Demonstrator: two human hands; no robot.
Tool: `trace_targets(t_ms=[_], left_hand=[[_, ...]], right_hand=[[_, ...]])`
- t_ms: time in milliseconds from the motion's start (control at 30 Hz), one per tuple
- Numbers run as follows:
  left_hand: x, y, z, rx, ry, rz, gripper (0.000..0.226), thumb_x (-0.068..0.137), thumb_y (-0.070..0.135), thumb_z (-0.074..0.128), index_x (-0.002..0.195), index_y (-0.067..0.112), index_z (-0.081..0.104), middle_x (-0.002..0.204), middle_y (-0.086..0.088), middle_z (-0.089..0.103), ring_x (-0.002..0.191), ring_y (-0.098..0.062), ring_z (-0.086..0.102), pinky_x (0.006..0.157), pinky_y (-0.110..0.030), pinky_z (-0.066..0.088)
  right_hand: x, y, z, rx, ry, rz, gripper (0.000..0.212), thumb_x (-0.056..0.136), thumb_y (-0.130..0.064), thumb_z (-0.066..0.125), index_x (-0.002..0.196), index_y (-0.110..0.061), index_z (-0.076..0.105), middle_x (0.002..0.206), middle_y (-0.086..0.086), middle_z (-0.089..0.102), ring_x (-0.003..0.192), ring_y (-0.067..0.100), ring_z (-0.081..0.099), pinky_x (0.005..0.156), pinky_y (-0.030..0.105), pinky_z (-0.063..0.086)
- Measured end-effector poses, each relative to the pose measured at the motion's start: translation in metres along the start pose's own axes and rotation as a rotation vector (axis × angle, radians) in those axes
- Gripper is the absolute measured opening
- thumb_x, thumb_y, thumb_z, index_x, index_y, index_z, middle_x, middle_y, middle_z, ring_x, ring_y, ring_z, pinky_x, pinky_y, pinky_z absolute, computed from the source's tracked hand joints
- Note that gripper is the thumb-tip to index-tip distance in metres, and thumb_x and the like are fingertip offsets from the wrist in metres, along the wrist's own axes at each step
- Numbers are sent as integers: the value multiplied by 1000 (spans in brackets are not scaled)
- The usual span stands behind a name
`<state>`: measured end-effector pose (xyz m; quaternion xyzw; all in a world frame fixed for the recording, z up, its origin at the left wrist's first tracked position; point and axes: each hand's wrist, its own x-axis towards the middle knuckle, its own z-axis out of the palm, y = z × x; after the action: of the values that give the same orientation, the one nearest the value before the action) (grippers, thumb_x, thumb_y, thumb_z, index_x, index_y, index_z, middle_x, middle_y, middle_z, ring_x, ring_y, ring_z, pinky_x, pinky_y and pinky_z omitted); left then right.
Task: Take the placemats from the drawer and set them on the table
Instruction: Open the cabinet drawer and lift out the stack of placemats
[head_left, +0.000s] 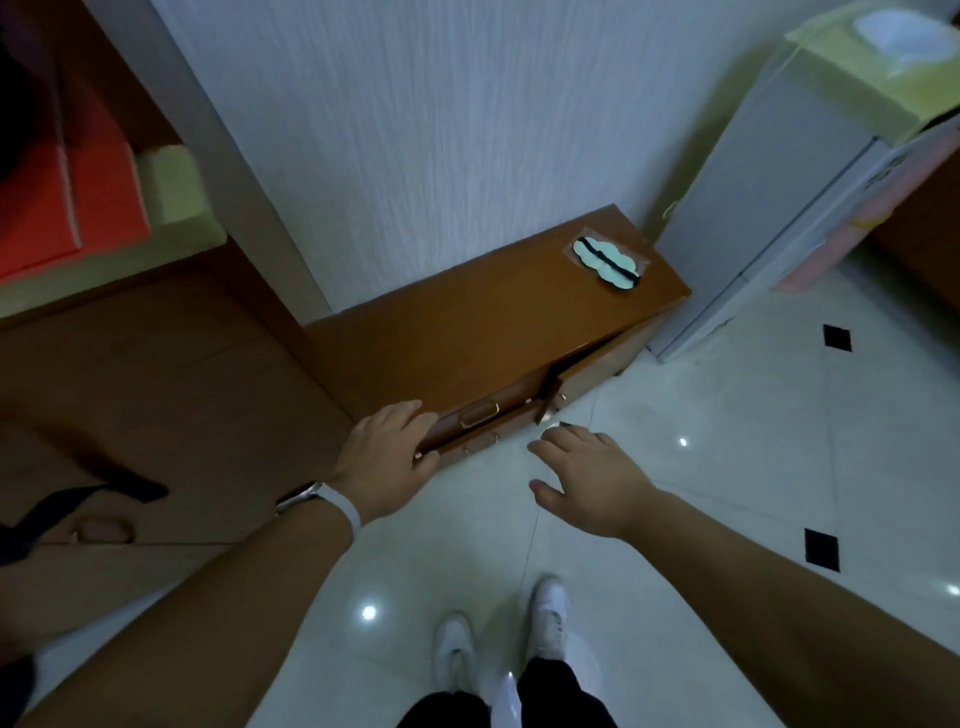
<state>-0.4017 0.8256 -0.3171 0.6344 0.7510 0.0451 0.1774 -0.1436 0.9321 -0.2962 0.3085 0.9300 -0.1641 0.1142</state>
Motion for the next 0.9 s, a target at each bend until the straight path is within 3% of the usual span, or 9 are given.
trace_targets(t_ms=[100,200,300,567,733,900], left_hand=[[25,-10,29,19,-8,-17,52,92,40,54,140,22,49,148,-6,44,135,-26,39,107,-42,35],[55,-21,70,36,-15,-32,52,93,41,53,141,22,47,149,-5,42,136,-25,37,108,-41,33],[83,-34,118,22,-3,-67,53,94,41,52,143,22,44,151,-5,39,138,-25,33,109,-42,30],[146,-72,230,1,127,-103,53,94,39,53,144,22,44,153,-5,37,140,-26,31,111,-45,28],[177,-99,276,116,245,-40,57,90,44,56,143,23,46,154,-6,37,144,-29,26,113,-49,26],[191,-117,293,168,330,-12,61,91,51,53,145,26,42,159,-3,29,148,-26,19,115,-50,24]], right_hand=[[29,18,25,2,0,-32,58,92,-52,39,137,-19,51,133,2,55,124,23,48,101,40,42],[62,37,61,26,4,-39,60,90,-54,32,134,-19,53,132,1,56,123,23,49,100,40,41],[98,58,111,21,-6,-61,48,95,-48,40,131,-19,53,130,0,56,120,22,49,100,39,41],[189,104,234,33,31,-109,39,93,-40,49,126,-20,56,123,-1,57,114,25,51,90,42,46],[235,123,290,4,47,-144,57,89,-52,31,132,-22,52,127,1,54,118,26,48,95,41,43],[269,129,327,17,140,-194,39,96,-38,48,128,-19,55,125,3,56,116,28,49,95,40,41]])
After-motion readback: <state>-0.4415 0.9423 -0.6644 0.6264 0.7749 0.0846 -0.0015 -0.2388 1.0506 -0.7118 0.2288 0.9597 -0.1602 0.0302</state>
